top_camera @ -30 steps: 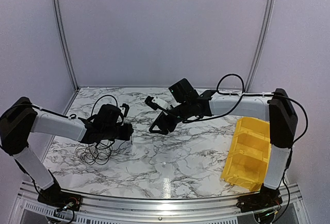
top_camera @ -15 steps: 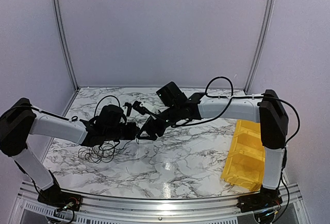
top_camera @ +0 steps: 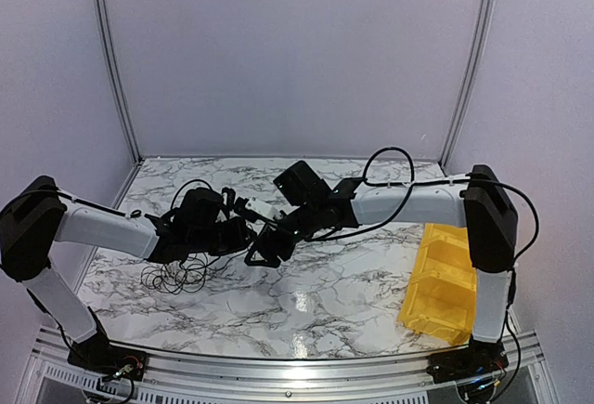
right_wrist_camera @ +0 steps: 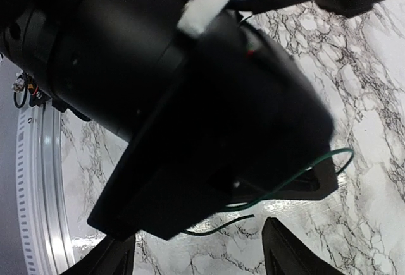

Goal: Untangle the cables

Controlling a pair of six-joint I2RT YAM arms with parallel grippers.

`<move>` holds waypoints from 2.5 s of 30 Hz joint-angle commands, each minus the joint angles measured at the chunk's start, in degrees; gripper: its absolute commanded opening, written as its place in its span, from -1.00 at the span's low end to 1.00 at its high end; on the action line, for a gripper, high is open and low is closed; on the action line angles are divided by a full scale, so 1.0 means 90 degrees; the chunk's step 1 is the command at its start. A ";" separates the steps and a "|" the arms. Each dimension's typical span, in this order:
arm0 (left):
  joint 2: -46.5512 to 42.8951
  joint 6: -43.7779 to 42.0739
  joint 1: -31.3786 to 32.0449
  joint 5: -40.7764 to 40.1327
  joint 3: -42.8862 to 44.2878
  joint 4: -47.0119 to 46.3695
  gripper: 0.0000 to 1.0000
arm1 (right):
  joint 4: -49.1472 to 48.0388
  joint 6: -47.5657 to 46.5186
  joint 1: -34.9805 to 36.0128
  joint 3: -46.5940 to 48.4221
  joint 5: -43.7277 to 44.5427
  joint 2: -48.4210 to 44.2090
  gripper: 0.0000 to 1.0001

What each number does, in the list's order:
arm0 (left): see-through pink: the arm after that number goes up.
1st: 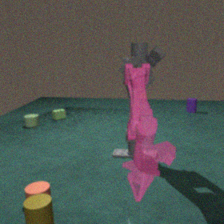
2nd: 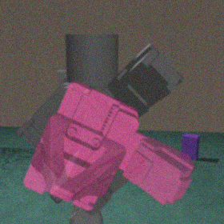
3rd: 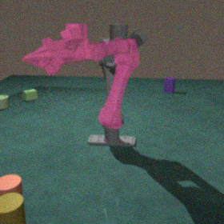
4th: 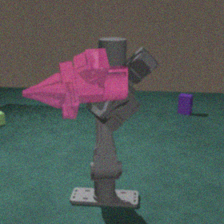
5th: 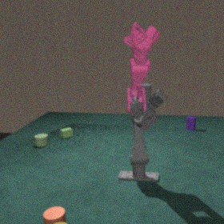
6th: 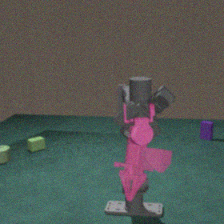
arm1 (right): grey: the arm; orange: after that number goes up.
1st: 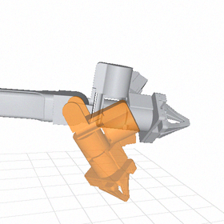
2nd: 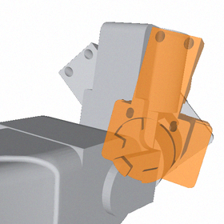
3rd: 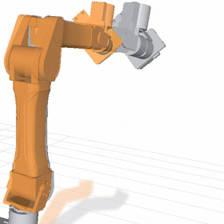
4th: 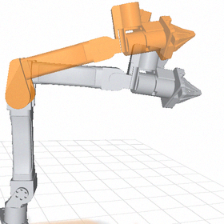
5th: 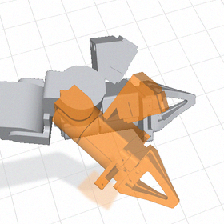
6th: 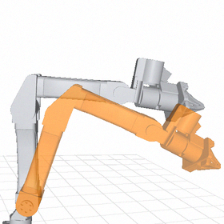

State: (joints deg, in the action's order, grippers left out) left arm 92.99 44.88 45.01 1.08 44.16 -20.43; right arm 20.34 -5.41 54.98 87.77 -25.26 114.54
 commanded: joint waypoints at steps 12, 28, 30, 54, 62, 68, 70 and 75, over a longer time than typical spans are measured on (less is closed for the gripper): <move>-0.0096 0.0479 0.0011 0.0252 0.0159 -0.0191 -1.00 | -0.0441 0.0238 0.0394 -0.0089 0.1898 0.0008 -0.56; 0.0323 0.0207 -0.0013 0.0354 0.0008 -0.0236 -0.29 | 0.0213 -0.1188 -0.0612 0.0281 0.0199 -0.1172 -1.00; 0.0448 0.0087 -0.0021 0.0295 -0.0008 -0.0289 -0.40 | 0.0359 -0.1539 -0.0834 0.0502 -0.0286 -0.1335 -1.00; 0.1197 0.0270 -0.0463 0.0943 -0.0408 -0.0834 -0.77 | 0.0565 -0.1287 -0.3972 0.3302 -0.1020 -0.2330 -1.00; 0.1286 0.0328 -0.0504 0.1189 -0.0419 -0.0826 -0.63 | 0.0372 -0.1061 -0.4858 0.4360 -0.0923 -0.2289 -1.00; 0.1230 0.0353 -0.0548 0.1204 -0.0504 -0.0802 -0.63 | 0.0240 -0.0893 -0.5288 0.4669 -0.0779 -0.2325 -1.00; 0.1247 0.0343 -0.0558 0.1267 -0.0494 -0.0765 -0.59 | 0.0155 -0.0859 -0.5482 0.4838 -0.0696 -0.2308 -1.00; 0.1201 0.0267 -0.0558 0.1304 -0.0477 -0.0518 -0.46 | -0.0202 -0.0642 -0.6038 0.5198 -0.0751 -0.2064 -1.00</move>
State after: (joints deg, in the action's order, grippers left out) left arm 103.70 47.62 40.53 13.04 40.99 -30.70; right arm 25.67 -13.76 4.32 130.15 -33.95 95.74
